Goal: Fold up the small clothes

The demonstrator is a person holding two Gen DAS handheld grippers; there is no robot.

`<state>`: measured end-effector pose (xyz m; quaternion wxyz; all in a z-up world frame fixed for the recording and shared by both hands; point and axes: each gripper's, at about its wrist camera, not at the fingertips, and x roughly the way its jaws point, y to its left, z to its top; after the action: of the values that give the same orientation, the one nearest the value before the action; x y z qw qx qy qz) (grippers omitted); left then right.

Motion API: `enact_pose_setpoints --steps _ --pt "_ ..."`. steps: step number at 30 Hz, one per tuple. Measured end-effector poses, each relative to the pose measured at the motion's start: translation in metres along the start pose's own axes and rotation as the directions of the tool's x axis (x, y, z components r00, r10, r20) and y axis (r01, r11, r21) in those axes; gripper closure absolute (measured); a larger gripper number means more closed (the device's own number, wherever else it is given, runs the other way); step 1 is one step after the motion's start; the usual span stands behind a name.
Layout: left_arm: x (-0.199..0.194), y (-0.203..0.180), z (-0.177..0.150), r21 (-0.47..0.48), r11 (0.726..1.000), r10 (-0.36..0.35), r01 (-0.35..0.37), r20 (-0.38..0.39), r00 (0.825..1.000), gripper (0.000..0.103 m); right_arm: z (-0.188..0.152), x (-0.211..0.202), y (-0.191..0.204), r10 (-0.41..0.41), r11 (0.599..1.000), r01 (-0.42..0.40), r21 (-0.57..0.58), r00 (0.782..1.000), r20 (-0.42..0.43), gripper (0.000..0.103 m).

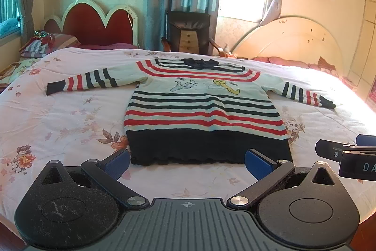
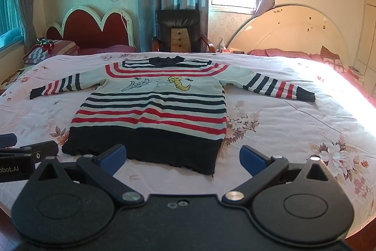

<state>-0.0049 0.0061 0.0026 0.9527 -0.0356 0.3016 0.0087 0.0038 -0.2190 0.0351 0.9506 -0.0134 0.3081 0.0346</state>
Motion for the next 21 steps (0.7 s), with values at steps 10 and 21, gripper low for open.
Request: enact_pose_setpoints --steps 10,21 --pt "0.002 -0.0023 -0.0013 0.002 1.0 0.0 0.0 0.001 1.0 0.0 0.0003 0.0014 -0.0013 0.001 1.0 -0.001 0.002 1.0 0.0 0.001" --pt "0.0019 -0.0021 -0.0011 0.003 1.0 0.001 -0.001 0.003 1.0 0.0 0.0004 0.0015 -0.0007 0.0 1.0 0.0 0.002 1.0 -0.001 0.001"
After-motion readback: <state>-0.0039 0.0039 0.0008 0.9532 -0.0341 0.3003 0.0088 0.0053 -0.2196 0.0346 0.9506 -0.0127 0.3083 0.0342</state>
